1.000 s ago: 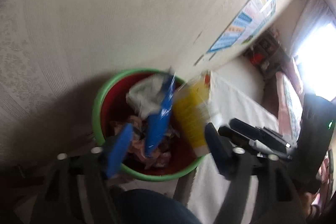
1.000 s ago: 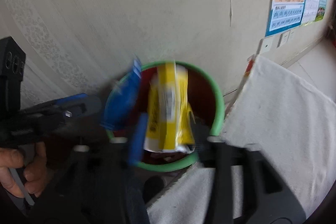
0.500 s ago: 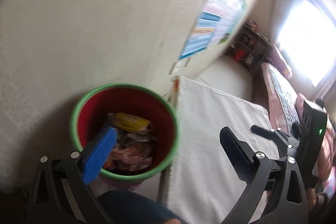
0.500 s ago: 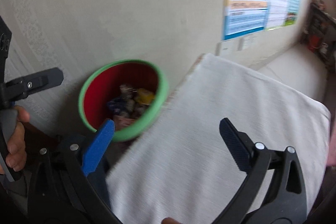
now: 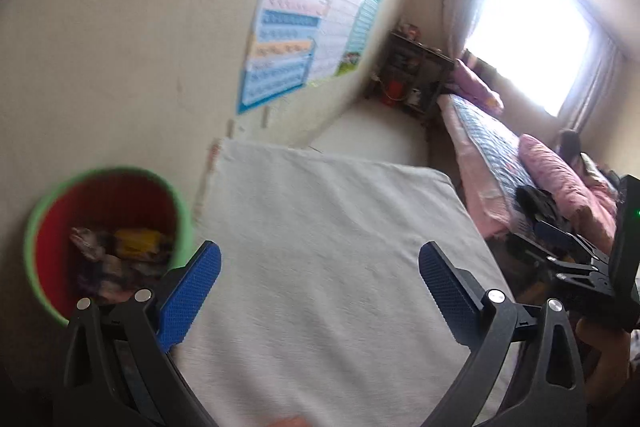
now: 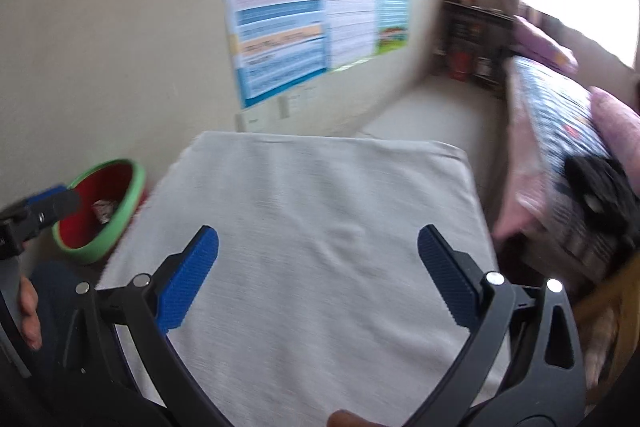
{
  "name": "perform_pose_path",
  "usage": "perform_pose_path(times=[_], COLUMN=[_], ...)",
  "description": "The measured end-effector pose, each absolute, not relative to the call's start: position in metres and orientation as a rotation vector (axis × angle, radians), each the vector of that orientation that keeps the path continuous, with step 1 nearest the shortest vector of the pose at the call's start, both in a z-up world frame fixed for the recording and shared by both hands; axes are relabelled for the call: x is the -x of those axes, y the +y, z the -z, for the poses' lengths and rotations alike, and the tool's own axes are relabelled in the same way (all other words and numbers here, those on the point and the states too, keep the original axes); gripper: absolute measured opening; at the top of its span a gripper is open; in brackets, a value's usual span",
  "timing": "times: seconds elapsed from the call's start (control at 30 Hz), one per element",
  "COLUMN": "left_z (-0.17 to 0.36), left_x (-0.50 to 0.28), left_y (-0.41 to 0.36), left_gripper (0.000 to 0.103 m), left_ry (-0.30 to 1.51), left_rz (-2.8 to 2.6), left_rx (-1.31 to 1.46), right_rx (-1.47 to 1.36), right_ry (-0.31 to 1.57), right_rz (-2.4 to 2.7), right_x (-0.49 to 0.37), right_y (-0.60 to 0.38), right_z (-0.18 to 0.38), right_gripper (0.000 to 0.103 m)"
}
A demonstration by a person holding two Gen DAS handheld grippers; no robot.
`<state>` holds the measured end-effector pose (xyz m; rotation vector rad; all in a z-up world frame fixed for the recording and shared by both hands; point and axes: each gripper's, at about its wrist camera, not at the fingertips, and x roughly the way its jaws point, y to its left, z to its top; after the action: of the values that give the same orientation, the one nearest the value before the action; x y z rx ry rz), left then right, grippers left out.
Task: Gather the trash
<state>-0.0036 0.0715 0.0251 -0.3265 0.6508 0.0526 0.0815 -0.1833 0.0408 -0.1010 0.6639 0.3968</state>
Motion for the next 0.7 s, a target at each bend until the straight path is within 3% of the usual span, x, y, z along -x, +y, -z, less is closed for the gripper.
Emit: perform_pose_path(times=[0.2,0.7], left_z=[-0.007,0.008], left_x=[-0.006,-0.008], left_y=[0.034,0.014], left_gripper=[0.095,0.095], left_ry=[0.683,0.700], left_rz=[-0.079,-0.064], left_rx=[0.238,0.148], right_rx=[0.043,0.056], right_ry=[0.637,0.660], right_rz=[-0.278,-0.242], right_x=[-0.066,-0.062], right_y=[-0.222,-0.215], right_z=[-0.023,-0.003], right_gripper=[0.098,0.098])
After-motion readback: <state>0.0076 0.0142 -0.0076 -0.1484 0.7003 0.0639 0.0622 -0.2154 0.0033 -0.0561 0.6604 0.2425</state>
